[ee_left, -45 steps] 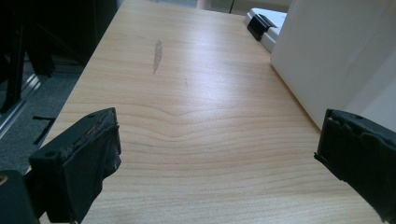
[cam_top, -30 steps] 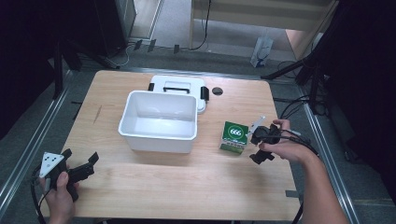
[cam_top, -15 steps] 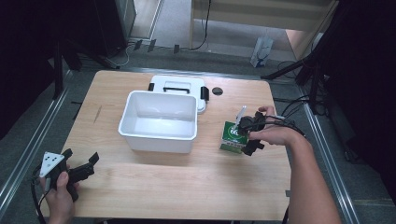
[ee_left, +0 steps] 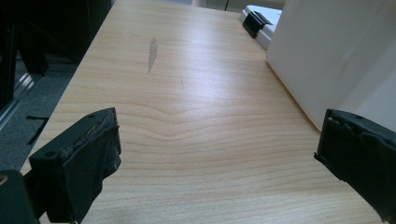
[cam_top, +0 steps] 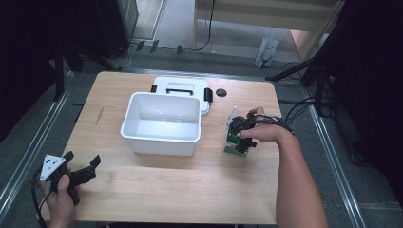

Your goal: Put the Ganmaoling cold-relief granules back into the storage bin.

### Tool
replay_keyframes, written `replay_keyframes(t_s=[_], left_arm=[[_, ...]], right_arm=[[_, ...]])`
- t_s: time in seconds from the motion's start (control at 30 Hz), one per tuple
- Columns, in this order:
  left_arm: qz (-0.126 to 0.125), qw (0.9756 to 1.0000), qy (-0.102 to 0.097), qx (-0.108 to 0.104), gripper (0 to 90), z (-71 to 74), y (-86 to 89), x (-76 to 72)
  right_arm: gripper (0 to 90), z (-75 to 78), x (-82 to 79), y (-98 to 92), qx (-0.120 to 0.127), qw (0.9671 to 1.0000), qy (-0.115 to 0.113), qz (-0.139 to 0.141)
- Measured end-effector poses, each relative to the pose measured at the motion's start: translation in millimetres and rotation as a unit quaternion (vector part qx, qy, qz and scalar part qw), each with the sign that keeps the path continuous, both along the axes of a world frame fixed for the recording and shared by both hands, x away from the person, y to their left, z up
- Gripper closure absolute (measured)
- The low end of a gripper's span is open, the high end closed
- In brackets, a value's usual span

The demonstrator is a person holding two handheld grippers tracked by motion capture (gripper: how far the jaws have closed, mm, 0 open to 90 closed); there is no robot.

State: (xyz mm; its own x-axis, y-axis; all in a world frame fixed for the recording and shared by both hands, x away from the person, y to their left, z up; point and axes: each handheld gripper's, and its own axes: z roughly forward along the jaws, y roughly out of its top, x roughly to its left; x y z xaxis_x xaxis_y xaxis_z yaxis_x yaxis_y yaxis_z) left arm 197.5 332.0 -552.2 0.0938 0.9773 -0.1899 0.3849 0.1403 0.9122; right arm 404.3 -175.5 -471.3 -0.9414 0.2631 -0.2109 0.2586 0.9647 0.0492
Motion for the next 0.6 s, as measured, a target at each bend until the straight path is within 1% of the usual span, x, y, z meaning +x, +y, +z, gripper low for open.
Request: replay_keyframes(t_s=[0.17,0.23,0.27,0.37,0.4,0.47,0.5,0.53,0.6], left_arm=[[-0.001,1.0,0.0,0.0,0.1,0.0,0.4,0.0],[0.0,1.0,0.001,0.0,0.0,0.1,0.2,-0.1],[-0.001,1.0,0.0,0.0,0.0,0.0,0.3,0.0],[-0.001,1.0,0.001,-0.001,0.1,0.0,0.1,0.0],[0.0,1.0,0.001,0.0,0.1,0.0,0.0,0.0],[-0.001,1.0,0.0,0.002,0.0,0.0,0.1,0.1],[0.0,1.0,0.0,0.001,0.0,0.0,0.0,0.1],[-0.001,1.0,0.001,0.002,0.1,0.0,0.1,0.1],[-0.001,1.0,0.001,0.002,0.0,0.0,0.1,0.1]], right_arm=[[7.7,-9.9,5.3,4.7,-0.003,0.9998,0.018,-0.006],[9.0,-10.3,6.4,5.7,-0.004,0.9998,0.019,0.004],[10.1,-9.5,6.5,5.8,0.0,0.9998,0.019,0.006],[13.9,-4.2,6.7,4.9,0.023,0.9992,0.033,0.006],[14.6,-2.3,5.6,5.1,0.026,0.9991,0.032,0.005],[15.6,0.9,3.5,6.4,0.024,0.9992,0.029,0.009],[15.6,2.6,3.1,7.1,0.023,0.9992,0.03,0.015],[15.7,5.1,2.2,8.4,0.022,0.9991,0.033,0.015],[15.7,10.8,0.7,11.3,0.027,0.9988,0.038,0.017]])
